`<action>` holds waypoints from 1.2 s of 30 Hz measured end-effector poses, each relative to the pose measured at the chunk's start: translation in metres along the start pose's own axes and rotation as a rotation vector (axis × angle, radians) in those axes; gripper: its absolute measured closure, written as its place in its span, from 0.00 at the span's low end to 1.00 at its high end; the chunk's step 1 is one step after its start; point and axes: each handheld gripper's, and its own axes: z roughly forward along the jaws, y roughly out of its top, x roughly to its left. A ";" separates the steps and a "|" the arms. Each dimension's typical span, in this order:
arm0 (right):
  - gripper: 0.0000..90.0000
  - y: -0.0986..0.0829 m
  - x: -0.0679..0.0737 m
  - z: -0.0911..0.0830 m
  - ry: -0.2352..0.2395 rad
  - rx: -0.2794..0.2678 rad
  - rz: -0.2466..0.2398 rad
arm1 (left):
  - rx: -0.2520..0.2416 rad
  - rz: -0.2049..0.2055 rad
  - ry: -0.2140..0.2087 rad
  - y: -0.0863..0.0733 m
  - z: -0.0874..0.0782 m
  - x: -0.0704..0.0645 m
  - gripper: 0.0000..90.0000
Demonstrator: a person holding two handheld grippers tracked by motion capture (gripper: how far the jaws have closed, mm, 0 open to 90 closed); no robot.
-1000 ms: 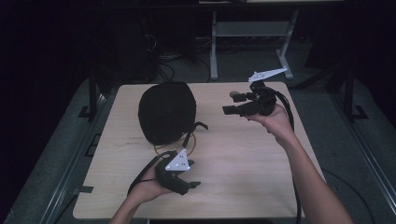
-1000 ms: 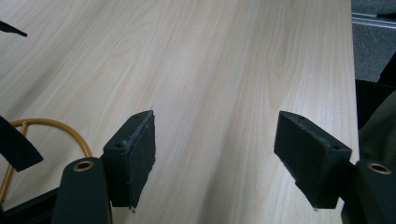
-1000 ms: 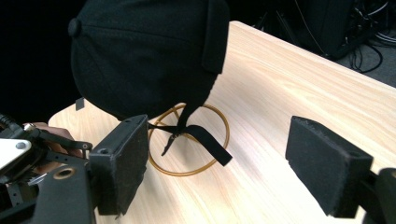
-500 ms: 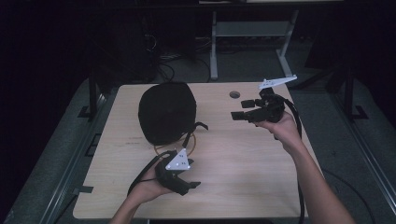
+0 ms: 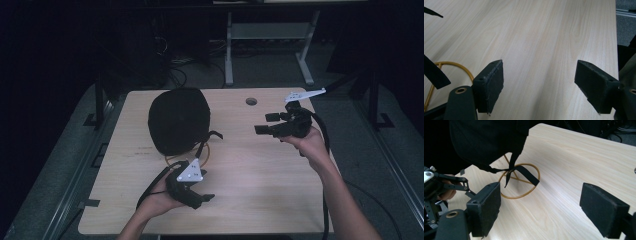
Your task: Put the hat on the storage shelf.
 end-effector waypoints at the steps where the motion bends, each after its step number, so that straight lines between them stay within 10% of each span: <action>1: 0.18 -0.002 -0.001 -0.001 -0.002 -0.001 0.004 | 0.001 0.002 0.000 0.000 0.000 0.000 0.26; 36: 0.18 -0.068 -0.012 -0.035 -0.038 0.003 0.093 | -0.009 0.008 0.016 0.000 -0.001 -0.001 0.26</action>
